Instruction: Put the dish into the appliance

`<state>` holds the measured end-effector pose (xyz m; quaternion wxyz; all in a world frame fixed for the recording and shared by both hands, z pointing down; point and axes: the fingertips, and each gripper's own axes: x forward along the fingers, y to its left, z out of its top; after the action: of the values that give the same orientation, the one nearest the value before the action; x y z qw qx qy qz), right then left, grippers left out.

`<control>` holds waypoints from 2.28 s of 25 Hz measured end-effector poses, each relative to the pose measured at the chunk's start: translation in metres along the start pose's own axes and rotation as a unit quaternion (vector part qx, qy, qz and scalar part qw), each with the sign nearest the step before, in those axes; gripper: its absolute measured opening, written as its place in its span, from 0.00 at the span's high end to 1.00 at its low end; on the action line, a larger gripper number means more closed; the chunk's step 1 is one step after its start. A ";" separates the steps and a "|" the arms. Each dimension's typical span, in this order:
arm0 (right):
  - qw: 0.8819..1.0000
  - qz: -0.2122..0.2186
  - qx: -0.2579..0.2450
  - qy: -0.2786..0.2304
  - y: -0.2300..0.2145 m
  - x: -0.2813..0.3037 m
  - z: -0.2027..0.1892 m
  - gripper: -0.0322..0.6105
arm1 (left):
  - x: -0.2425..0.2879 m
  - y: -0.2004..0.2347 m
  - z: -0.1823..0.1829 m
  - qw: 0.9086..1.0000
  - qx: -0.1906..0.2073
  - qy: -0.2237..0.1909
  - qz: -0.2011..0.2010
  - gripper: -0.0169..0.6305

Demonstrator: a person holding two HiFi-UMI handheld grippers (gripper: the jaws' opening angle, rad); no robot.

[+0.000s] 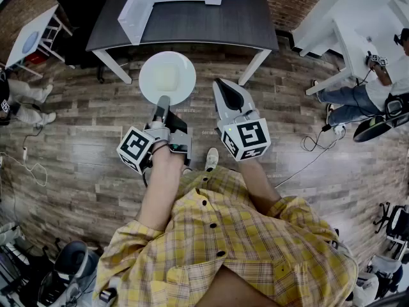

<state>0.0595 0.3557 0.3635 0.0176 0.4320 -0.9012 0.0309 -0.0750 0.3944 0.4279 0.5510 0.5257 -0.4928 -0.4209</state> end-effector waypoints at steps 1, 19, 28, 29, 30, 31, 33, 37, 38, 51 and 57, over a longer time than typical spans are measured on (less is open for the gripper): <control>1.000 0.000 -0.002 -0.002 -0.002 0.001 0.000 0.95 | 0.003 0.000 -0.001 1.000 0.002 -0.001 -0.001 0.96; 0.999 0.026 0.024 -0.026 -0.067 0.029 -0.001 0.95 | 0.064 -0.003 -0.027 1.000 0.008 -0.026 -0.005 0.96; 0.998 0.046 0.028 -0.026 -0.086 0.036 -0.010 0.95 | 0.078 0.001 -0.045 0.999 0.001 -0.032 -0.011 0.96; 0.998 0.051 0.029 -0.024 -0.086 0.038 -0.011 0.95 | 0.079 0.002 -0.046 0.999 0.000 -0.034 -0.009 0.96; 0.998 0.056 0.030 -0.023 -0.086 0.039 -0.011 0.95 | 0.080 0.002 -0.045 0.999 -0.003 -0.036 -0.007 0.96; 0.997 0.060 0.030 -0.024 -0.087 0.040 -0.011 0.95 | 0.082 0.003 -0.045 0.999 -0.005 -0.038 -0.006 0.96; 0.997 0.062 0.028 -0.025 -0.091 0.044 -0.012 0.95 | 0.092 0.004 -0.045 0.999 -0.008 -0.039 -0.011 0.96; 0.998 0.060 0.025 -0.018 -0.101 0.061 -0.022 0.95 | 0.115 0.014 -0.042 0.999 -0.018 -0.036 -0.014 0.96; 0.998 0.059 0.024 -0.016 -0.104 0.067 -0.023 0.95 | 0.121 0.016 -0.040 0.999 -0.020 -0.035 -0.014 0.96; 0.998 0.056 0.017 -0.018 -0.158 0.201 0.002 0.95 | 0.258 0.009 0.032 1.000 -0.013 -0.025 -0.005 0.96; 0.999 0.048 0.011 -0.021 -0.181 0.274 0.026 0.96 | 0.330 -0.008 0.068 1.000 -0.022 -0.013 -0.005 0.96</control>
<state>0.0290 0.0275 0.3611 -0.0076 0.3890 -0.9206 0.0324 -0.0884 0.0587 0.4502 0.5543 0.5102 -0.4878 -0.4409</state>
